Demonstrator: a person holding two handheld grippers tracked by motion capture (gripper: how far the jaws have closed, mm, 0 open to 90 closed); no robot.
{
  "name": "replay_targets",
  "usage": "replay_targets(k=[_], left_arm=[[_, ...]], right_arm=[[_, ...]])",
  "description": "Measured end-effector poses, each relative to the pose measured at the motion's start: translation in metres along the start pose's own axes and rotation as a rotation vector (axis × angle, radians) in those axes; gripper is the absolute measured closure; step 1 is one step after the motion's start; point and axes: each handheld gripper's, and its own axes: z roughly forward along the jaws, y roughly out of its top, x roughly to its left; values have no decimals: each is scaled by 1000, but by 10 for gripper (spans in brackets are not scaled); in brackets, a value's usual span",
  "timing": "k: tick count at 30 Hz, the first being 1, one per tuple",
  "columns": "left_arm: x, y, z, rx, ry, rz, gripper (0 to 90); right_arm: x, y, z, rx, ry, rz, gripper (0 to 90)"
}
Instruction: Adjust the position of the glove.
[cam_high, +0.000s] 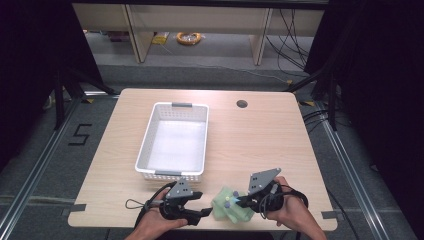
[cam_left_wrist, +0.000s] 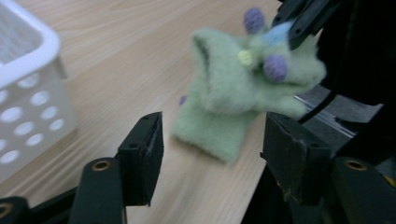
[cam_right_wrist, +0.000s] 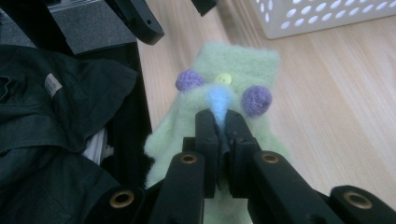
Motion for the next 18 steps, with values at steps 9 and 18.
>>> replay_targets(k=[9,18], left_arm=[[-2,6,18,30,-13,21,453],[-11,8,24,67,-20,98,751]], right_arm=[[5,3,5,-3,15,6,863],[1,5,2,-3,7,-23,863]])
